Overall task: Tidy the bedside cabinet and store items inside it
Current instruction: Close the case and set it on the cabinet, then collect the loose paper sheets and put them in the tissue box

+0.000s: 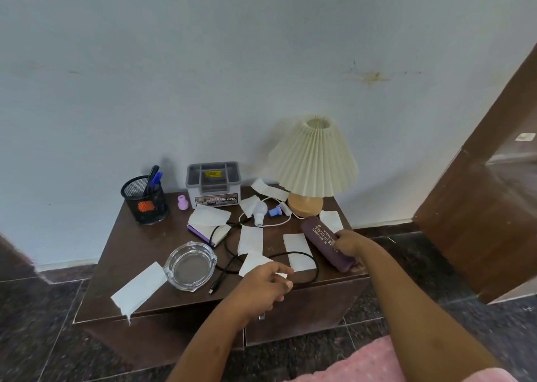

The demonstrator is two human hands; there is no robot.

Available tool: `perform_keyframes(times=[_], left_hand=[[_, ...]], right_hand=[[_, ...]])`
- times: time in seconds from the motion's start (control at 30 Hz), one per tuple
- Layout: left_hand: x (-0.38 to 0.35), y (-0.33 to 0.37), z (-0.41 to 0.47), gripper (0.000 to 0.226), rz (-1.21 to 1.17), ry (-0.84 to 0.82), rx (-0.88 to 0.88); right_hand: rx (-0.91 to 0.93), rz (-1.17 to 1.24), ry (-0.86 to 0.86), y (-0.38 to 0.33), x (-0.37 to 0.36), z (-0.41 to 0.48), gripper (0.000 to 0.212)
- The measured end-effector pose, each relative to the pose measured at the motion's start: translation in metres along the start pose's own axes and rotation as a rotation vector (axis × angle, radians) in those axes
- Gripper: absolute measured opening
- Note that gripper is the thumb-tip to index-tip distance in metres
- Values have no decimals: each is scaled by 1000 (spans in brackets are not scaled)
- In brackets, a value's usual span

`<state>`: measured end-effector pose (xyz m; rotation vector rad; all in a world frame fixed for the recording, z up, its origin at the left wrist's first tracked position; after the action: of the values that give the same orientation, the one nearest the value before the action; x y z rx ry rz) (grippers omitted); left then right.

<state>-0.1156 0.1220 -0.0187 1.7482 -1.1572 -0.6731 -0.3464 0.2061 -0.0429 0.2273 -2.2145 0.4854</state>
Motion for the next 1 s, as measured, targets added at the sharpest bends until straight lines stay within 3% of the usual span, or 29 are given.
perform_keyframes(times=[0.4,0.67,0.8,1.0], left_hand=[[1,-9,1,20,48,7,6],[1,-10,-1,21,84,-1,-8],[2,-9,-1,22,93,0,-9],[4,-5,-3,23,115,12,-16]], right_hand=[[20,-209,93,-3,-3,18,48],[5,-135,179,6,-4,30,56],[-36,-220,132,12,-14,46,64],[-6,-155,160,2,-19,55,72]])
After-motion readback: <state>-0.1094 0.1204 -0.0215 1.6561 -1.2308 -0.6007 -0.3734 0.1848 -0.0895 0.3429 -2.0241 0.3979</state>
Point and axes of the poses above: each hand's wrist, its own z-axis towards the middle knuckle, its own x-axis out of the back of the hand, y = z × x, the point moved 3 cm from there along z, towards the middle knuckle, and after that the axes turned 12 degrees about -z, right-handed, at the moved point
